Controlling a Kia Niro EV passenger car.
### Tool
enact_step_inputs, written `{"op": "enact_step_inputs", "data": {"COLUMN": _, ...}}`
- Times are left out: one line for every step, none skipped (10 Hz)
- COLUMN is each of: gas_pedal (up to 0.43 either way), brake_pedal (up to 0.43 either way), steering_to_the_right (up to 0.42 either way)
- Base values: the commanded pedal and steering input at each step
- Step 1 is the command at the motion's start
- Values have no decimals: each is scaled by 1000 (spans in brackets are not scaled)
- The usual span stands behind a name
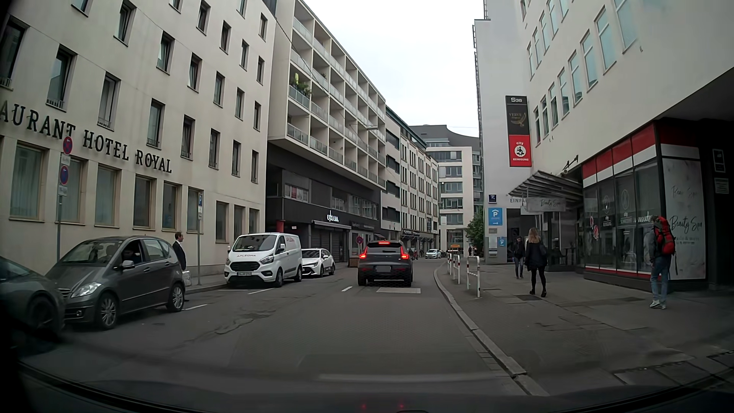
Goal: Follow the waypoints while adhering to traffic rules and regulations
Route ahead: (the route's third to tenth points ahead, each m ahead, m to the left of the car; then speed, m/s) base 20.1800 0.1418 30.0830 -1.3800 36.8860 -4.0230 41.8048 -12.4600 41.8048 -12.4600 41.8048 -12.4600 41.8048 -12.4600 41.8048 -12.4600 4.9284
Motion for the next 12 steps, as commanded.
{"op": "enact_step_inputs", "data": {"gas_pedal": 28, "brake_pedal": 0, "steering_to_the_right": 15}}
{"op": "enact_step_inputs", "data": {"gas_pedal": 28, "brake_pedal": 0, "steering_to_the_right": 17}}
{"op": "enact_step_inputs", "data": {"gas_pedal": 28, "brake_pedal": 0, "steering_to_the_right": 17}}
{"op": "enact_step_inputs", "data": {"gas_pedal": 28, "brake_pedal": 0, "steering_to_the_right": 17}}
{"op": "enact_step_inputs", "data": {"gas_pedal": 28, "brake_pedal": 0, "steering_to_the_right": 17}}
{"op": "enact_step_inputs", "data": {"gas_pedal": 28, "brake_pedal": 0, "steering_to_the_right": 19}}
{"op": "enact_step_inputs", "data": {"gas_pedal": 28, "brake_pedal": 0, "steering_to_the_right": 21}}
{"op": "enact_step_inputs", "data": {"gas_pedal": 28, "brake_pedal": 0, "steering_to_the_right": 21}}
{"op": "enact_step_inputs", "data": {"gas_pedal": 20, "brake_pedal": 0, "steering_to_the_right": 22}}
{"op": "enact_step_inputs", "data": {"gas_pedal": 8, "brake_pedal": 0, "steering_to_the_right": 25}}
{"op": "enact_step_inputs", "data": {"gas_pedal": 0, "brake_pedal": 0, "steering_to_the_right": 30}}
{"op": "enact_step_inputs", "data": {"gas_pedal": 0, "brake_pedal": 0, "steering_to_the_right": 30}}
